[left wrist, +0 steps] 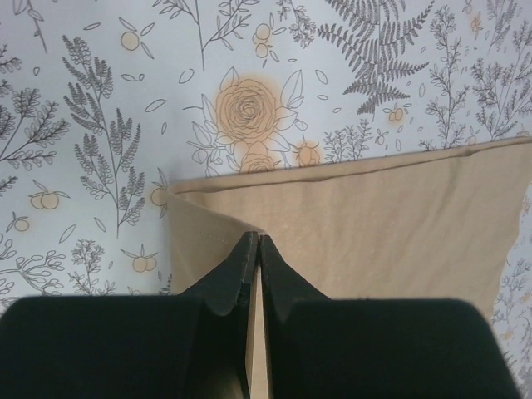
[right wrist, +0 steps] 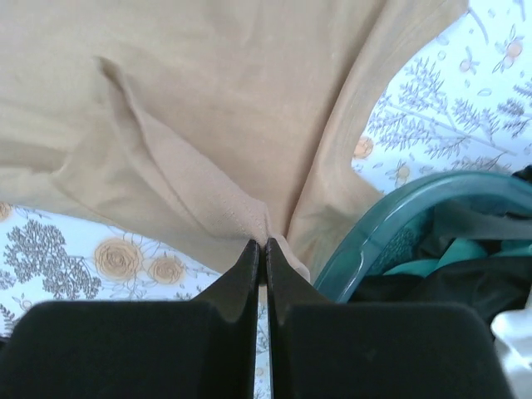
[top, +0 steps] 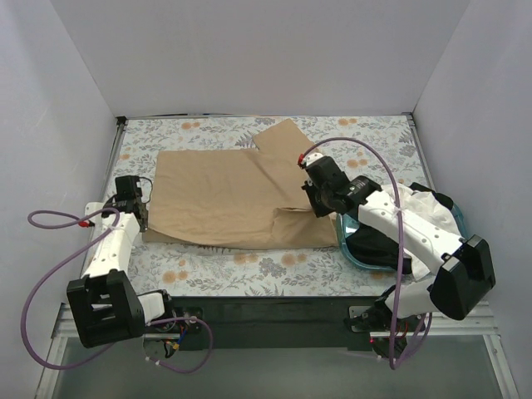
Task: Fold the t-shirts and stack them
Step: Fold the tshirt
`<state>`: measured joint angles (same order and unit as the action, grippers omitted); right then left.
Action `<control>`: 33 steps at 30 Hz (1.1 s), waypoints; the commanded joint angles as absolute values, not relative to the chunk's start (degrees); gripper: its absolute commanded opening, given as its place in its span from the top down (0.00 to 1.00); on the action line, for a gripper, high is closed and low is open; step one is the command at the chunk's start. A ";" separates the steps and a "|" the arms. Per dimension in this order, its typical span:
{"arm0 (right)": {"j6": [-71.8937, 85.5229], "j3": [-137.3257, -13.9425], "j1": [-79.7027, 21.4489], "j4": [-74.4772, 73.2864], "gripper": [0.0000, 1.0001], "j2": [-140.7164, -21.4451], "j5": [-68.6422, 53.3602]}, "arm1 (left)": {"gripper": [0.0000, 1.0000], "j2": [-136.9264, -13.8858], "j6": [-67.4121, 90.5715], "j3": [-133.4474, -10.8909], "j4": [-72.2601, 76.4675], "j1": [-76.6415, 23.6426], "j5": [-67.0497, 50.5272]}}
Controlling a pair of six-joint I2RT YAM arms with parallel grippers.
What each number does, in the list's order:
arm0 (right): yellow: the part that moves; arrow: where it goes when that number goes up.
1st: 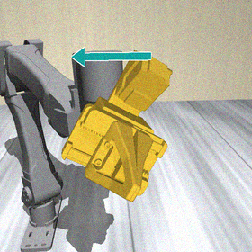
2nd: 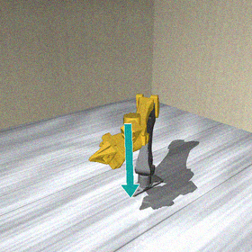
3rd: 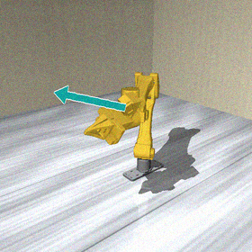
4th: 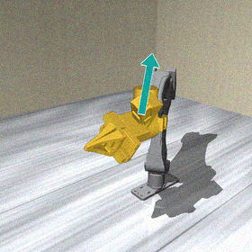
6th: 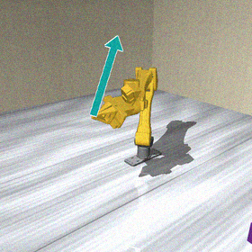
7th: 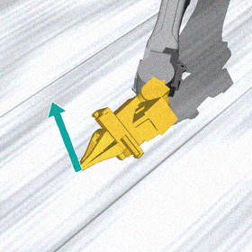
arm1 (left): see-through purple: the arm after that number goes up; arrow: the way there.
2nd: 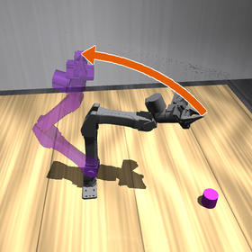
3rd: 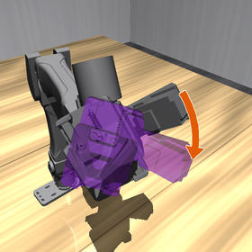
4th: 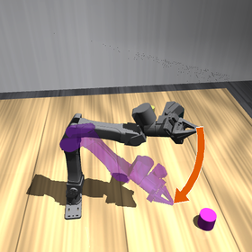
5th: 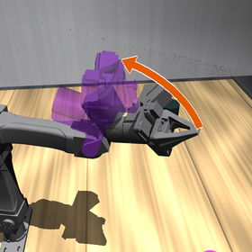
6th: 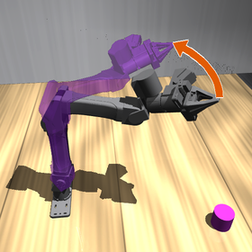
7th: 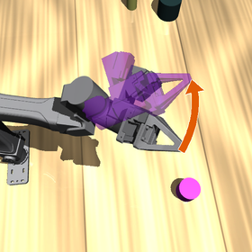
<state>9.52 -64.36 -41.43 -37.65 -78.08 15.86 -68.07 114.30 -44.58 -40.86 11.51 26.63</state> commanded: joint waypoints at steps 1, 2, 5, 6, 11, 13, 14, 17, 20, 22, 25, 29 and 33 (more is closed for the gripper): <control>6.24 -69.60 -38.42 -34.72 0.99 -80.50 14.59 | 1.00 -69.52 117.42 -47.81 -39.29 11.78 29.00; 5.72 -70.31 -37.80 -34.63 0.99 -81.03 14.42 | 1.00 -70.74 117.25 -48.25 -39.03 11.78 29.00; 3.79 -72.51 -36.30 -34.19 0.99 -83.32 13.89 | 1.00 -72.94 117.25 -50.00 -38.94 11.78 29.09; 3.00 -73.03 -36.04 -33.93 0.99 -83.84 13.71 | 1.00 -74.52 117.25 -50.97 -38.94 11.78 29.27; 0.62 -75.93 -34.54 -32.52 0.99 -86.92 14.33 | 1.00 -78.48 116.98 -53.87 -38.76 11.78 29.36; 0.18 -76.99 -33.67 -32.00 0.99 -88.32 14.24 | 1.00 -80.06 116.81 -55.10 -38.59 11.78 29.27; 0.26 -77.86 -33.31 -31.82 0.99 -88.77 14.06 | 1.00 -80.42 116.72 -55.37 -38.58 11.78 29.18; -2.54 -80.15 -32.17 -31.38 0.99 -90.61 13.80 | 1.00 -82.17 116.54 -56.42 -37.97 11.78 29.00; -4.39 -81.91 -31.20 -30.85 0.99 -92.46 13.10 | 1.00 -83.58 116.54 -56.95 -37.71 11.78 29.18; -6.40 -82.26 -30.33 -29.89 0.99 -93.86 11.27 | 1.00 -84.37 116.54 -57.04 -37.09 11.86 28.92; -9.65 -83.31 -28.66 -27.60 0.99 -96.58 5.55 | 1.00 -86.04 115.14 -57.13 -35.34 11.78 28.04; -12.30 -85.69 -26.46 -24.79 0.99 -100.98 4.13 | 1.00 -88.76 113.38 -58.00 -33.66 11.78 27.16; -13.88 -89.12 -24.26 -23.12 0.90 -107.29 0.71 | 0.80 -91.75 112.50 -59.23 -33.40 11.78 27.16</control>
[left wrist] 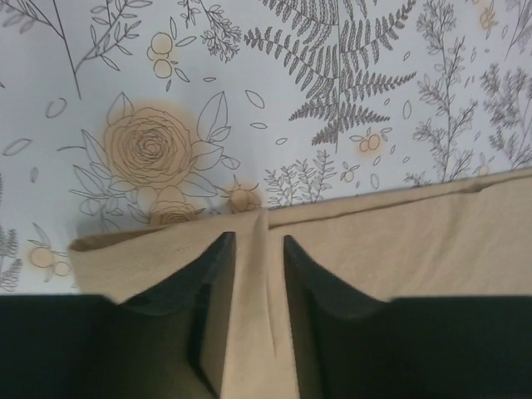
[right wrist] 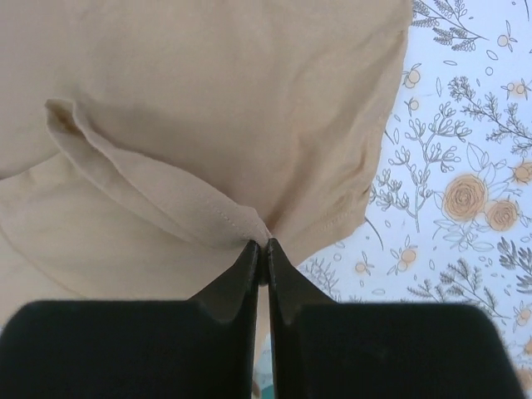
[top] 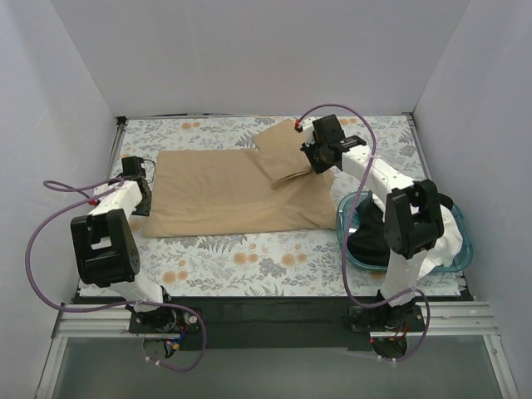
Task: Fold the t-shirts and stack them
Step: Fold the tshirt
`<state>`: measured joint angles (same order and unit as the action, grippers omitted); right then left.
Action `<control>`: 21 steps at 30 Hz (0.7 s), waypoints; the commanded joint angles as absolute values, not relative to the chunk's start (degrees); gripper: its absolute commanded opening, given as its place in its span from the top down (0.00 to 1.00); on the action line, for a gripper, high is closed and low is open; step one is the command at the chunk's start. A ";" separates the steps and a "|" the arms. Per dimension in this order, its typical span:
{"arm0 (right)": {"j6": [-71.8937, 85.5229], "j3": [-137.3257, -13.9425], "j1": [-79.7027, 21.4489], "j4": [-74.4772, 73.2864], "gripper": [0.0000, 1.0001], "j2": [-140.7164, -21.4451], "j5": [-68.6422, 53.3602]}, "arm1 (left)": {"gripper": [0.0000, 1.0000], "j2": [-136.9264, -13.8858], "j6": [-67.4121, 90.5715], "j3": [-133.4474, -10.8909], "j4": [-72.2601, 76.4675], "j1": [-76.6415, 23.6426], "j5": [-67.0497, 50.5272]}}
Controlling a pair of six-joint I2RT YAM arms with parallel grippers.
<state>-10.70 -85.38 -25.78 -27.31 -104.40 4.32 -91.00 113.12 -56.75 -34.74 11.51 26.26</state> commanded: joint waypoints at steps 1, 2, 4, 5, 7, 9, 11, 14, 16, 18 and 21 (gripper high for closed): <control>-14.06 -90.77 -24.08 -23.12 0.89 -108.53 0.79 | 0.67 -92.02 112.24 -59.41 -33.66 11.78 27.07; -14.06 -91.57 -23.91 -23.12 0.72 -109.59 1.31 | 0.44 -92.02 111.98 -59.76 -33.75 11.78 26.72; -13.62 -93.59 -23.91 -23.64 0.46 -112.14 3.77 | 0.32 -91.93 110.05 -60.90 -33.84 11.78 25.85; -13.62 -93.86 -23.82 -23.73 0.31 -112.50 4.13 | 0.20 -91.67 109.26 -61.43 -33.84 11.78 25.32; -13.19 -93.87 -23.91 -24.08 0.19 -112.24 5.53 | 0.13 -90.62 107.05 -62.92 -34.53 11.78 23.91; -12.14 -92.47 -23.82 -24.08 0.02 -110.14 6.50 | 0.12 -89.48 106.70 -63.02 -34.81 11.78 21.64; -9.50 -89.84 -23.82 -24.00 0.02 -106.90 4.41 | 0.11 -87.37 105.12 -61.71 -33.67 11.78 18.21; -4.50 -86.06 -23.91 -23.56 0.02 -103.90 -3.94 | 0.10 -84.82 103.01 -58.11 -29.54 11.60 10.65; -0.73 -80.44 -23.91 -21.89 0.02 -101.52 -11.05 | 0.09 -83.85 102.14 -56.00 -26.29 10.99 6.70; 1.92 -74.22 -24.17 -17.94 0.02 -99.94 -16.32 | 0.09 -83.41 101.87 -53.44 -23.75 9.41 5.54; 3.78 -69.63 -25.04 -16.08 0.02 -99.84 -16.88 | 0.08 -85.33 100.29 -51.42 -22.07 7.83 3.52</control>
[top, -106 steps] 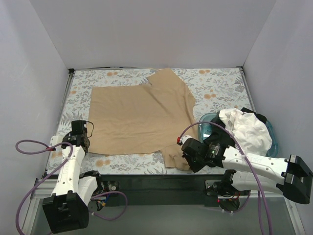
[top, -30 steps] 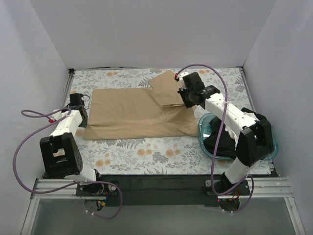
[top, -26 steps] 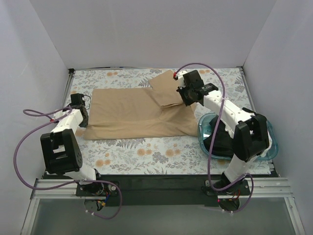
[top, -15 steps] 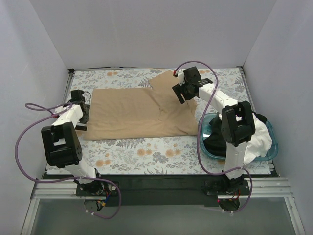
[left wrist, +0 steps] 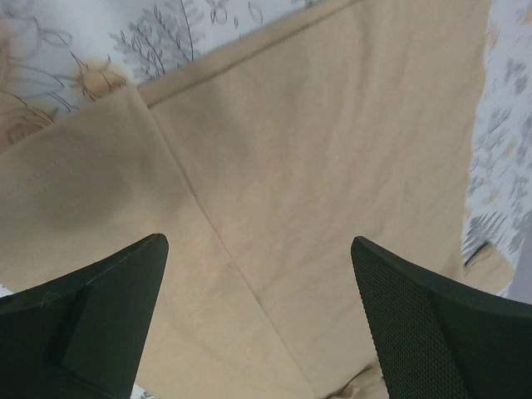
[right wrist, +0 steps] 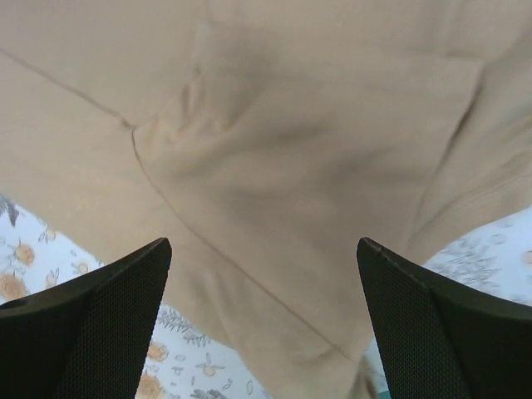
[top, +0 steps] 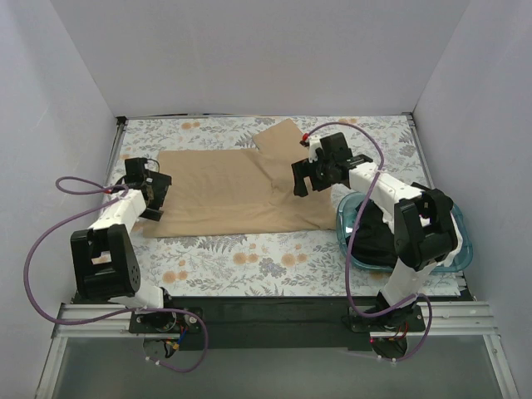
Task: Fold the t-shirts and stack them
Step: Fold the tshirt
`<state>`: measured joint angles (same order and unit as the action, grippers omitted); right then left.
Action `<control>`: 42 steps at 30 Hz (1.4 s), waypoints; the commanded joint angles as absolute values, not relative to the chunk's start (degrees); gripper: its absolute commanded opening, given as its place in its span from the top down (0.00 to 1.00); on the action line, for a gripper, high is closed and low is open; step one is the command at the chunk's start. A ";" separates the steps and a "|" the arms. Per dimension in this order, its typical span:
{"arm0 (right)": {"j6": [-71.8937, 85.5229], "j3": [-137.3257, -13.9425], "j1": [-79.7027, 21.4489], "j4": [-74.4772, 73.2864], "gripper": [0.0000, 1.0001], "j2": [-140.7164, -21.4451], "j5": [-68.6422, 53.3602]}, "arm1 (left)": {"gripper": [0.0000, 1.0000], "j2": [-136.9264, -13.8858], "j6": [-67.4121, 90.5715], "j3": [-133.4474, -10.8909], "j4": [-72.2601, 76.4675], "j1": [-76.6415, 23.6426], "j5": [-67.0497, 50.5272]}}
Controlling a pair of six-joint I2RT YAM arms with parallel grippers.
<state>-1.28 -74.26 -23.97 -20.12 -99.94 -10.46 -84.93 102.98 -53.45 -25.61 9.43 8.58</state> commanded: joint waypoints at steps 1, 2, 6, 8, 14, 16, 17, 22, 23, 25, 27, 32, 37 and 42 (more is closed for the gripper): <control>3.69 -68.57 -25.22 -16.08 0.02 -99.93 -16.44 | 0.08 -85.95 99.76 -50.98 -21.80 7.74 2.73; 3.87 -67.60 -25.40 -15.82 0.02 -99.93 -15.83 | 0.07 -86.57 99.32 -50.63 -21.80 7.82 2.20; 4.39 -62.59 -26.45 -14.86 0.02 -100.11 -15.03 | 0.07 -89.73 98.97 -47.73 -21.36 7.74 4.48; 4.74 -59.86 -26.72 -13.98 0.02 -100.02 -15.12 | 0.06 -90.52 98.70 -47.20 -21.36 7.82 5.53; 6.32 -53.10 -29.61 -11.87 0.02 -98.80 -15.29 | 0.05 -90.44 99.49 -45.27 -24.69 8.78 10.98; 7.29 -51.34 -31.02 -11.43 0.02 -97.83 -14.24 | 0.05 -89.65 99.84 -44.74 -26.27 9.66 12.74; 7.38 -50.55 -31.55 -11.43 0.02 -96.34 -13.80 | 0.05 -88.87 99.93 -44.13 -26.89 10.80 13.27; 9.05 -44.48 -34.19 -11.51 0.02 -89.14 -7.91 | 0.05 -86.05 99.75 -41.23 -29.88 12.65 16.60; 10.18 -43.69 -34.36 -11.43 0.02 -86.68 -8.00 | 0.05 -84.65 100.19 -39.92 -30.14 13.00 16.79; 11.33 -41.41 -35.59 -11.60 0.02 -84.47 -8.26 | 0.05 -83.24 100.46 -38.85 -30.49 13.27 16.70; 12.91 -40.00 -37.78 -12.21 0.02 -81.48 -8.09 | 0.05 -80.70 100.64 -37.62 -30.67 13.36 16.61; 15.38 -36.21 -41.92 -13.27 0.02 -74.81 -6.42 | 0.05 -76.56 103.00 -36.83 -33.22 13.36 19.86; 14.68 -38.93 -42.54 -15.91 0.02 -71.28 -4.66 | 0.05 -74.88 102.57 -37.00 -32.61 13.45 18.46; 15.38 -39.55 -45.78 -17.57 0.02 -70.40 -6.76 | 0.05 -76.46 101.95 -36.65 -31.20 13.36 17.76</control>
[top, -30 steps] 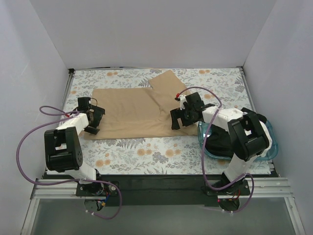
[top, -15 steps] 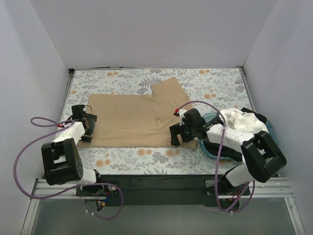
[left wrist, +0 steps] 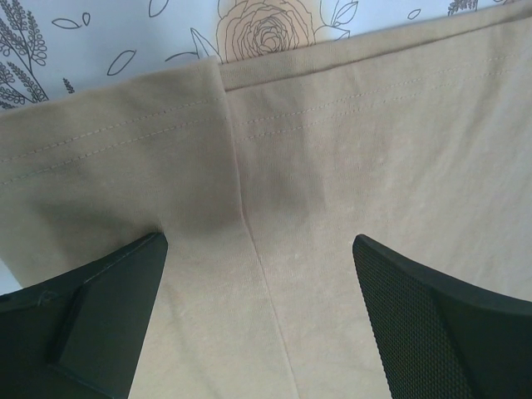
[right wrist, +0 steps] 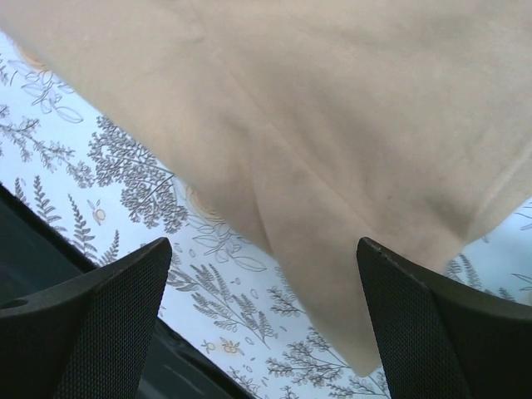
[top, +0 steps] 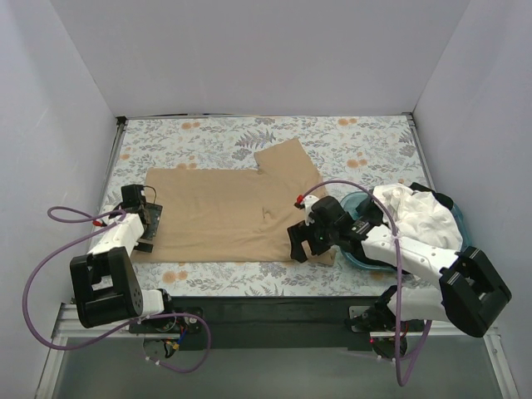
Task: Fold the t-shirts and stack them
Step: Fold the tshirt
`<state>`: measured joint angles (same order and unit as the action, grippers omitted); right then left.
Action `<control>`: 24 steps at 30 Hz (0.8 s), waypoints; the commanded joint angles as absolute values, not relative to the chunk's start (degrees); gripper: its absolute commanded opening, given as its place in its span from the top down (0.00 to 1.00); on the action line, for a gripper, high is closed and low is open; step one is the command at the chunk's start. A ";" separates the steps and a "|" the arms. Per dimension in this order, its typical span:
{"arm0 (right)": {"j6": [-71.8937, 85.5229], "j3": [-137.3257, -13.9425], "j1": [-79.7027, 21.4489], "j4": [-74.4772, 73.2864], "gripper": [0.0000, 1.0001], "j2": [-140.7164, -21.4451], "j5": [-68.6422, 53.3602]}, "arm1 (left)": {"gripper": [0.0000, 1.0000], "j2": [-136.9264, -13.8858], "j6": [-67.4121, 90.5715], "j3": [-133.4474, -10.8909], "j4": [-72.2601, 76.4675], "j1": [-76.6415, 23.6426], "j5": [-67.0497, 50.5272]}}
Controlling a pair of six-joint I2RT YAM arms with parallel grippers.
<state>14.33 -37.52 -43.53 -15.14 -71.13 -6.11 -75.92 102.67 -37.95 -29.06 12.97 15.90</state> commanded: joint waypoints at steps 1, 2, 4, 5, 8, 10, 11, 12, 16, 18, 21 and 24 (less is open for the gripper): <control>15.64 -39.29 -46.75 -17.84 0.02 -70.23 -6.94 | 0.05 -76.81 101.87 -36.74 -31.20 13.36 17.67; 16.43 -38.94 -48.32 -17.75 0.02 -69.79 -7.03 | 0.05 -77.34 101.78 -36.83 -31.20 13.36 17.58; 17.83 -37.01 -48.69 -18.02 0.02 -69.70 -6.60 | 0.05 -77.61 101.87 -36.83 -30.85 13.45 17.49; 19.15 -36.39 -48.78 -18.10 0.02 -69.87 -5.63 | 0.05 -77.78 102.04 -36.57 -30.50 13.45 17.40; 21.79 -34.81 -48.78 -19.95 0.02 -71.18 1.65 | 0.05 -78.40 101.78 -36.65 -30.32 13.45 17.31; 22.58 -34.80 -48.69 -20.48 0.02 -71.89 3.07 | 0.05 -78.75 101.78 -36.83 -30.50 13.45 17.67; 22.94 -34.89 -48.69 -20.74 0.02 -72.50 3.86 | 0.05 -78.84 101.78 -36.83 -30.59 13.36 18.10; 23.03 -35.15 -48.69 -21.26 0.02 -72.94 4.56 | 0.05 -78.75 101.78 -37.00 -30.85 13.45 18.37; 23.29 -35.68 -48.69 -23.64 0.02 -74.44 5.45 | 0.05 -78.14 102.22 -37.18 -31.81 13.36 20.39; 23.12 -35.25 -48.60 -24.78 0.02 -74.71 6.67 | 0.05 -77.96 102.30 -37.27 -32.08 13.36 21.09; 21.89 -36.47 -48.60 -27.59 0.02 -75.06 10.01 | 0.05 -78.05 102.39 -37.44 -32.08 13.45 21.79; 18.82 -39.10 -48.52 -27.60 0.02 -74.53 8.36 | 0.04 -77.78 102.57 -38.41 -32.34 13.36 20.92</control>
